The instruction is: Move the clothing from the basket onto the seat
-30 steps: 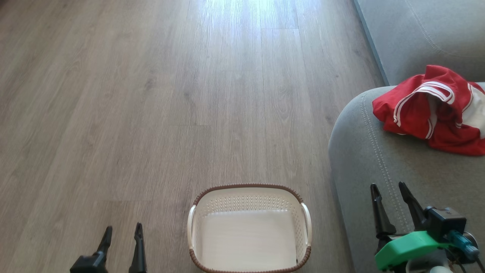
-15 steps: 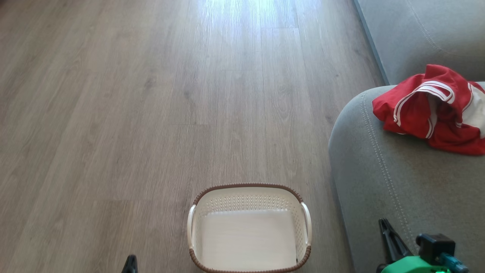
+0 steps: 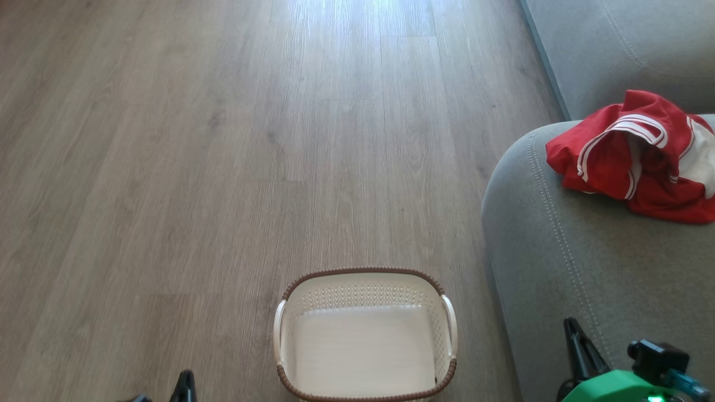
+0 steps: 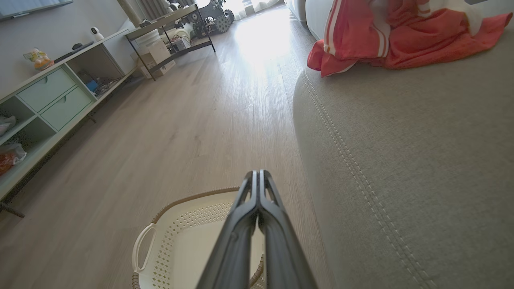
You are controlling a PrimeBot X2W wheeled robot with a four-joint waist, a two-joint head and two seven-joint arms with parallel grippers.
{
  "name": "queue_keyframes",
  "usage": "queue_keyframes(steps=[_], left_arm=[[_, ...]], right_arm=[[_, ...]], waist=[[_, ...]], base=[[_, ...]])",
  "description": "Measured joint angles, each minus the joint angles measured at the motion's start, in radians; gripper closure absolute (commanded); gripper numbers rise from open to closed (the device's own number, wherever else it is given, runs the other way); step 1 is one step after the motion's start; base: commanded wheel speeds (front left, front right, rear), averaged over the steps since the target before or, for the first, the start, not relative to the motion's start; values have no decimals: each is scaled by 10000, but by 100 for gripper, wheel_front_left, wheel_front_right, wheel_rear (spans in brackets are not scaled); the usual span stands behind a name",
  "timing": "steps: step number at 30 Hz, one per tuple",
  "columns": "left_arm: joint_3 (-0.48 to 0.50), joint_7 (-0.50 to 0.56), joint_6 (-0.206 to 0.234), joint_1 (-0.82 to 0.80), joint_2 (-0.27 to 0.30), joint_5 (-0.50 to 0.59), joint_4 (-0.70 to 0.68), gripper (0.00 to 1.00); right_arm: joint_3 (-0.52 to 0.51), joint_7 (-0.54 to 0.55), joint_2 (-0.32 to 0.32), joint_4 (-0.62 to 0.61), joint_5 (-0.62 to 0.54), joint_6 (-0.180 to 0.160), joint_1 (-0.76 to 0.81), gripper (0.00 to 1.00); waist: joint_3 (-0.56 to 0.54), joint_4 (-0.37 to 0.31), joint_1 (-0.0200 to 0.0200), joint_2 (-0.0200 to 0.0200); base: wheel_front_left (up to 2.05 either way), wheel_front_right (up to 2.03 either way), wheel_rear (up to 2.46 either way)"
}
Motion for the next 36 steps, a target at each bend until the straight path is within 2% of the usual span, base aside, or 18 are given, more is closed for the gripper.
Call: queue_keyframes(steps=[36], left_arm=[[1693,970,-1137,-429,-709,-2842,-297,100]], right_arm=[[-249,851,2,-109,4023,0,-620,100]], waist=[[221,-235,0,0]], base=[[0,0,0]])
